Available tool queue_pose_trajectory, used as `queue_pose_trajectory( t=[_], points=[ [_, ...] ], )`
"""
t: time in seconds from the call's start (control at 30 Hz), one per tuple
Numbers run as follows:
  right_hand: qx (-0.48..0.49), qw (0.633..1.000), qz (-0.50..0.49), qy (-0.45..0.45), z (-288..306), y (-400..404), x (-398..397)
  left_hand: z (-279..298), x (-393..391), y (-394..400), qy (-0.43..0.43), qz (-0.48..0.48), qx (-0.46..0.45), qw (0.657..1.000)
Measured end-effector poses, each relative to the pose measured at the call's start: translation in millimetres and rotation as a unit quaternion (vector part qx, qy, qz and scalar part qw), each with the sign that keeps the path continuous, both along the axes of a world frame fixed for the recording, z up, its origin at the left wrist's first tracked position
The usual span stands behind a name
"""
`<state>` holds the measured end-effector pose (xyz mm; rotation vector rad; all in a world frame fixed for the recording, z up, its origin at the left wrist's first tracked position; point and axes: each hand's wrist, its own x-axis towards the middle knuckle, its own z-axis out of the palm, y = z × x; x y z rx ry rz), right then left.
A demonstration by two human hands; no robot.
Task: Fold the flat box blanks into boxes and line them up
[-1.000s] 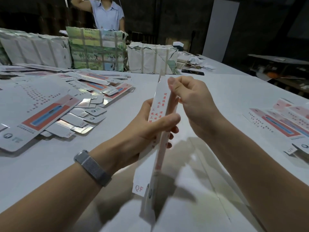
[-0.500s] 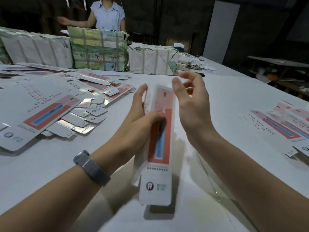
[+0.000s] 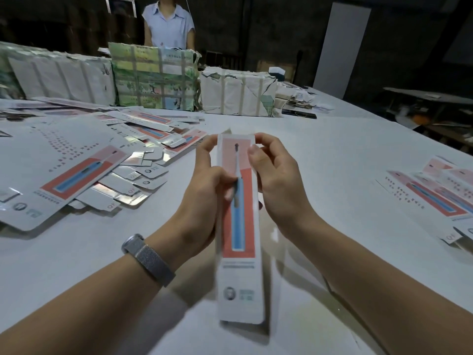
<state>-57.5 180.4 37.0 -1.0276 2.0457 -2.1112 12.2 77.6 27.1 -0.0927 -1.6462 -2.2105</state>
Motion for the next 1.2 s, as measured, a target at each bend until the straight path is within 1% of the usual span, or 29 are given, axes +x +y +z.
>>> queue_pose_trajectory(
  t=[0.07,0.13,0.27,0.37,0.57,0.67,0.87,0.93,1.07,1.2],
  points=[
    [0.004,1.0,0.022,0.008,-0.2,0.6,-0.4,0.3,0.2,-2.3,0.002,0.004,-0.004,1.0],
    [0.005,0.999,0.032,0.019,-0.1,1.1,-0.6,-0.6,0.2,-2.9,0.002,0.015,-0.028,0.999],
    [0.002,1.0,0.023,0.016,-2.3,2.0,-2.4,-4.1,-0.7,0.3,-0.012,0.037,-0.089,0.995],
    [0.013,1.0,0.017,0.003,-1.5,2.5,-3.1,-5.0,-1.2,0.5,-0.026,0.031,-0.101,0.994],
    [-0.073,0.994,0.018,-0.074,4.4,5.0,-7.4,-7.4,-0.9,2.0,-0.025,0.025,-0.14,0.99],
    [-0.103,0.99,0.027,-0.088,7.3,6.8,-9.0,-9.3,-0.8,3.9,-0.019,0.029,-0.16,0.986],
    [-0.071,0.995,0.047,-0.053,8.6,9.7,-10.5,-11.6,-1.5,5.2,0.026,0.063,-0.152,0.986],
    [-0.068,0.995,0.051,-0.046,10.9,10.5,-10.8,-11.9,-1.7,3.8,0.027,0.061,-0.157,0.985],
    [-0.06,0.991,0.08,-0.088,17.5,12.5,-14.3,-12.3,0.0,4.6,0.015,0.044,-0.188,0.981],
    [0.001,0.99,0.095,-0.102,19.8,16.9,-17.9,-9.3,2.5,7.5,0.007,0.034,-0.189,0.981]
  ],
)
